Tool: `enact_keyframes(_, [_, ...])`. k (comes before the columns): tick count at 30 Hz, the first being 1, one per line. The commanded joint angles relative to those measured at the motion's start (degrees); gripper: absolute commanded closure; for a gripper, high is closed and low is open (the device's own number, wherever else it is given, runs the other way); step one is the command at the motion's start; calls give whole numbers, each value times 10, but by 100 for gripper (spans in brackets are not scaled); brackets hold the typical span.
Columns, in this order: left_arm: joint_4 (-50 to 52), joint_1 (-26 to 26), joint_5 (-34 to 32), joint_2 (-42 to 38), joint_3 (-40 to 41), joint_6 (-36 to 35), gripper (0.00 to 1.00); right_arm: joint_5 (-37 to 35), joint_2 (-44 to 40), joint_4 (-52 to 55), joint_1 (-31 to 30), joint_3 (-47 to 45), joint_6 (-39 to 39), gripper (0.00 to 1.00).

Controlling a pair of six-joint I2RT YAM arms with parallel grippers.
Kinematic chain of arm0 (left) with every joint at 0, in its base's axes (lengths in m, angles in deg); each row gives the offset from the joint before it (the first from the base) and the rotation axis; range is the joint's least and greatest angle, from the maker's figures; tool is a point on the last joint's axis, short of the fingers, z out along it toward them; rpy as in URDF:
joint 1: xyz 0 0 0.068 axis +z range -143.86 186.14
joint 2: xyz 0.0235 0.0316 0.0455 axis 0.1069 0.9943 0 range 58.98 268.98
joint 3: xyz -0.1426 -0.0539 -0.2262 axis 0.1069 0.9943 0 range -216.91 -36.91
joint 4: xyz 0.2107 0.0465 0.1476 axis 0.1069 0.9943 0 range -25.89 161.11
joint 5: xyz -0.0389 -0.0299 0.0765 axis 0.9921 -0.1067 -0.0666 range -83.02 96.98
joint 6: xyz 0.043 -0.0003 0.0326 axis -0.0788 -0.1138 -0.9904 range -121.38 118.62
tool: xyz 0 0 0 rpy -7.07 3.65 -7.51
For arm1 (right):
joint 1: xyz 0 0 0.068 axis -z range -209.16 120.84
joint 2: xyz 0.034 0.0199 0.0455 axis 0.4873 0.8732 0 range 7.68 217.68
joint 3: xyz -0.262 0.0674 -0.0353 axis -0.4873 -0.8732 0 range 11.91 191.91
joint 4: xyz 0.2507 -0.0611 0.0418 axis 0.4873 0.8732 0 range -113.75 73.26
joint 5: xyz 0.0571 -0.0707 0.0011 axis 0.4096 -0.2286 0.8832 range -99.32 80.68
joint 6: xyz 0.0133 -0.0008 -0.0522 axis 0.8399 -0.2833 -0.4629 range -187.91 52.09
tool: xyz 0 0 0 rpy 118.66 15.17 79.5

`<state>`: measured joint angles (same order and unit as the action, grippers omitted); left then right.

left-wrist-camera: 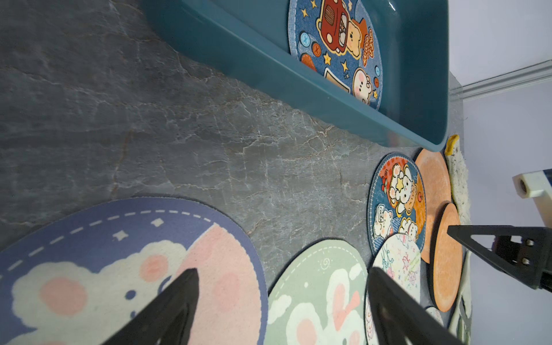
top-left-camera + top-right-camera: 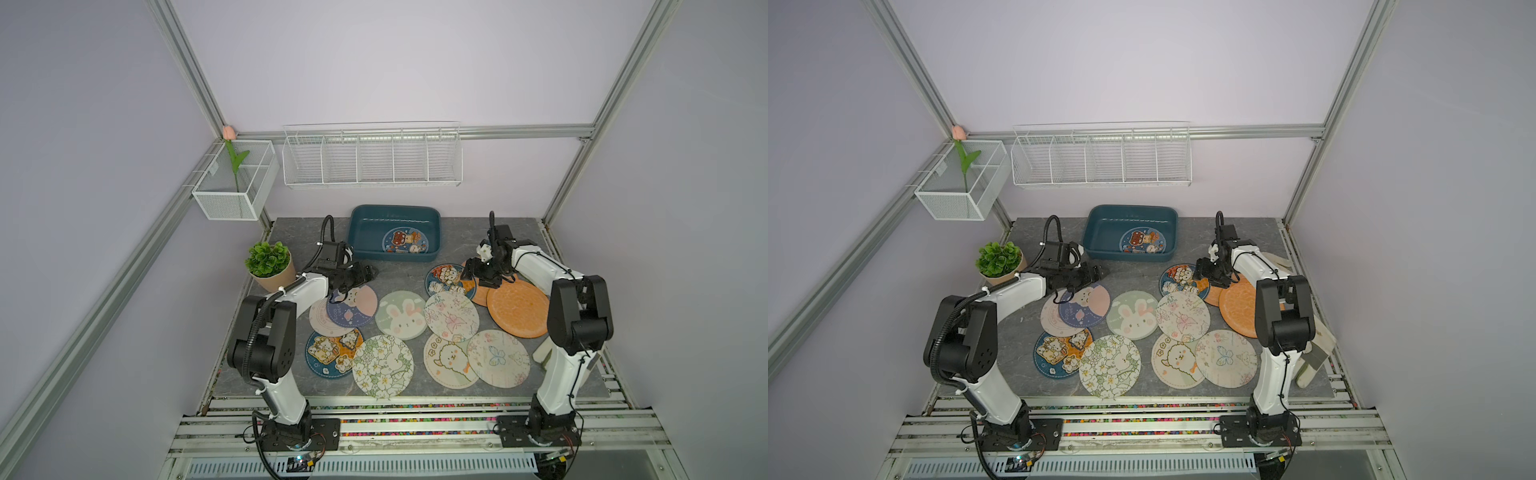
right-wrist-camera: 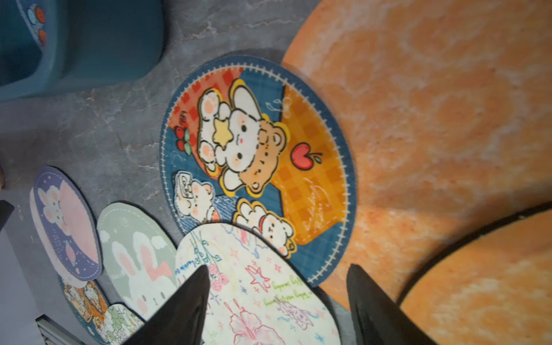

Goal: Put the coasters into the storage box
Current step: Pick up the coaster from the center of the board.

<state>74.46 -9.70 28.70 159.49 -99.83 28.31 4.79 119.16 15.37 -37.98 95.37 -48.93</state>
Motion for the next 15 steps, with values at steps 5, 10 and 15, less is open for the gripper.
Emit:
enact_keyframes(5, [-7,-3,-5,4,-5,-3,11,-9,20,-23,8,-3,-23,27])
enact_keyframes(10, [-3,-3,-7,3,-7,-4,11,-7,40,-28,8,-4,-19,29])
enact_keyframes(15, [-1,-3,-8,3,-8,-5,10,-7,52,-31,8,-10,-20,30])
